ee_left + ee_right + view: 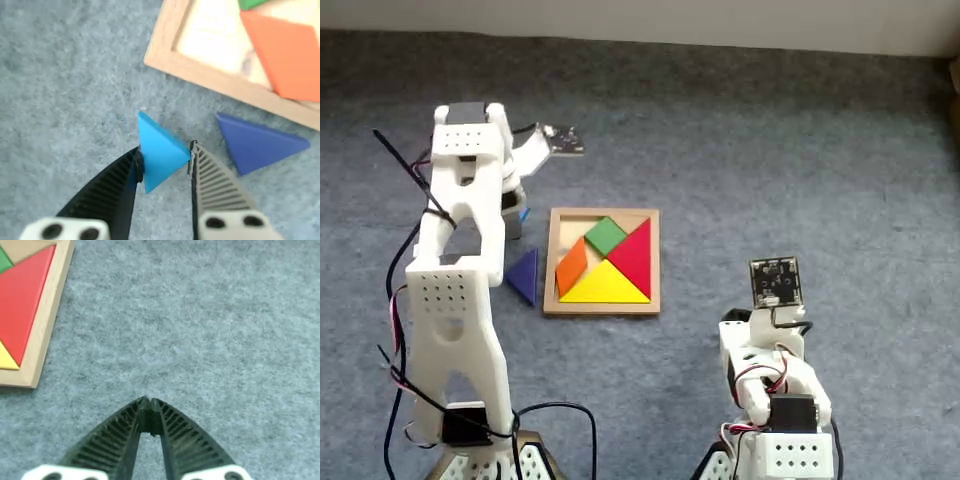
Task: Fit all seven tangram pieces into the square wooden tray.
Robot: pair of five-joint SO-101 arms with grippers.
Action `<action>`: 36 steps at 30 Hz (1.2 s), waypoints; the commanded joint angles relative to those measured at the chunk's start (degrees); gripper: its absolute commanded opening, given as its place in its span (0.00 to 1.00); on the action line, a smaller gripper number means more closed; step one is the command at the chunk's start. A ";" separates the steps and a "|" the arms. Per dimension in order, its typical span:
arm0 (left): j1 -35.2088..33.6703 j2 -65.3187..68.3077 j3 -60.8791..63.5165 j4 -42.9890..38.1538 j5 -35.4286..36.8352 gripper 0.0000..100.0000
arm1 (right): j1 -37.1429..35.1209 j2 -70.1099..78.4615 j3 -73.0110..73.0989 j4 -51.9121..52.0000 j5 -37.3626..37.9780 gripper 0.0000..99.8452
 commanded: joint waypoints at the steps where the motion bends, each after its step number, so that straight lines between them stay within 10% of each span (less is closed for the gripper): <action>1: 4.62 -7.60 -1.10 1.32 7.03 0.07 | 0.75 -0.84 8.40 -0.13 -0.35 0.01; 17: 22.90 -29.23 18.86 0.97 26.81 0.10 | 0.75 -0.84 8.40 -0.13 -0.35 0.01; 36: 21.23 -29.67 30.29 -12.31 38.33 0.24 | 0.75 -0.84 8.40 -0.13 -0.35 0.01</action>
